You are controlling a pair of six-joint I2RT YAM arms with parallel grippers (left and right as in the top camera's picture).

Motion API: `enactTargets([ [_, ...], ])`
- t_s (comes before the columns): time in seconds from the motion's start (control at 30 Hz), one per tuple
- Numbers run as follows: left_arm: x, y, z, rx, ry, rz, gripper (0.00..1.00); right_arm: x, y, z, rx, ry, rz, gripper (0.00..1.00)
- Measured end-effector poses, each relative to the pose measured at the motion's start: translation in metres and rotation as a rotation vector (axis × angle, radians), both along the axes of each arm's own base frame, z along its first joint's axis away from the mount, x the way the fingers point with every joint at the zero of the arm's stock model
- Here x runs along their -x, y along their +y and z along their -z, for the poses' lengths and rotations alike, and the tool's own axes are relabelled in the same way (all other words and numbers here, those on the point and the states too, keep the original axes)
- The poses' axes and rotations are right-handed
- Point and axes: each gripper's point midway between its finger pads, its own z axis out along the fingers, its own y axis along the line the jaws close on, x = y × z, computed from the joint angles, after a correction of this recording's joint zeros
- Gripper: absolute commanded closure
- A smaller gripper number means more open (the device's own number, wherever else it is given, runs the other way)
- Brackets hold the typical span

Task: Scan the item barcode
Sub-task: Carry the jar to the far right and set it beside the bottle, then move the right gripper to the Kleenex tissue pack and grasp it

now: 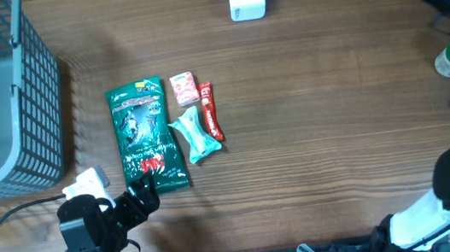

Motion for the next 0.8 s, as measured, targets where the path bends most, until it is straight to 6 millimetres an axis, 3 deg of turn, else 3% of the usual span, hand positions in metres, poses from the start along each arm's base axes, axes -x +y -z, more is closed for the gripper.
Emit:
enactTargets([
  [0.03,0.0,0.0,0.0,0.0,0.0,0.0,0.0,-0.001,0.025,0.001,-0.036,0.01,-0.023,0.0],
  [0.1,0.0,0.0,0.0,0.0,0.0,0.0,0.0,0.002,0.105,0.013,-0.203,0.066,-0.047,0.0],
  [0.2,0.0,0.0,0.0,0.0,0.0,0.0,0.0,0.014,0.158,0.024,-0.367,0.132,0.001,0.0],
  [0.33,0.0,0.0,0.0,0.0,0.0,0.0,0.0,0.037,0.235,0.052,-0.534,0.259,0.05,0.0],
  [0.37,0.0,0.0,0.0,0.0,0.0,0.0,0.0,0.048,0.27,0.068,-0.583,0.318,0.053,0.0],
  [0.4,0.0,0.0,0.0,0.0,0.0,0.0,0.0,0.048,0.291,0.076,-0.61,0.319,0.039,0.0],
  [0.67,0.0,0.0,0.0,0.0,0.0,0.0,0.0,0.058,0.426,0.112,-0.735,0.299,-0.206,0.06],
  [0.8,0.0,0.0,0.0,0.0,0.0,0.0,0.0,0.062,0.471,0.124,-0.783,0.284,-0.313,0.12],
])
